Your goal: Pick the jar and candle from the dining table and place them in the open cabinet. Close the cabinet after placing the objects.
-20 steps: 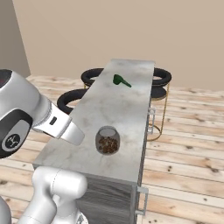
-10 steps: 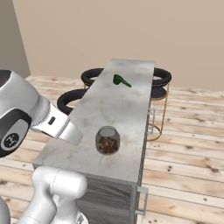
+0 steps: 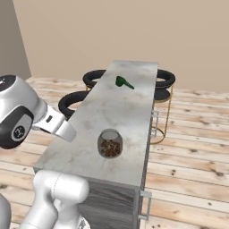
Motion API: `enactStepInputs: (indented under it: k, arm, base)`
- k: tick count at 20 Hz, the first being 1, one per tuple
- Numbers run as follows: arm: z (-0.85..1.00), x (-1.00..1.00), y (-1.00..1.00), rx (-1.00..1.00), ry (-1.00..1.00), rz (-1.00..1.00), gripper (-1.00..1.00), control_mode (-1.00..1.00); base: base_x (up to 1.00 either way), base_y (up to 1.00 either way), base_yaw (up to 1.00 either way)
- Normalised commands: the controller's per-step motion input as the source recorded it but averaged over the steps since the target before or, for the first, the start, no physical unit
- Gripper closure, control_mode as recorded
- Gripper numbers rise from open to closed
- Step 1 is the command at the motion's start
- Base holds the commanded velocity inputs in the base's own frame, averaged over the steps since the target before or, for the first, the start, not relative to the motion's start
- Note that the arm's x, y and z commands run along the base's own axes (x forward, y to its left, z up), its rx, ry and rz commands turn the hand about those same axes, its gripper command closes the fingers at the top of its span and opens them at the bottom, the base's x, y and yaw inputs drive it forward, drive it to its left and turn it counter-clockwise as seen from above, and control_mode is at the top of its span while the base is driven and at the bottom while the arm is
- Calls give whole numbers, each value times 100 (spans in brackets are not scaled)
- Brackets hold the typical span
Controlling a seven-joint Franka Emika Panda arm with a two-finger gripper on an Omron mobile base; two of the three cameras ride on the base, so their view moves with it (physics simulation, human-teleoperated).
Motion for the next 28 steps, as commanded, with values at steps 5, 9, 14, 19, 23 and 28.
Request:
enactStepInputs:
  k: [5,9,14,19,23,28]
  arm:
    - [0,32,-11,3,4,6,-100,-100]
    - [0,51,-31,3,8,13,-100,-100]
    - [-1,22,-37,0,7,7,-100,-100]
    - [-32,47,-39,0,-1,6,-100,-100]
    - [-68,50,-29,0,-13,4,-100,-100]
    - [-55,26,-18,0,-5,0,-100,-100]
  base:
    - [0,0,0]
    - [0,0,0]
    - [0,0,0]
    - [0,0,0]
    - [0,0,0]
    - [0,0,0]
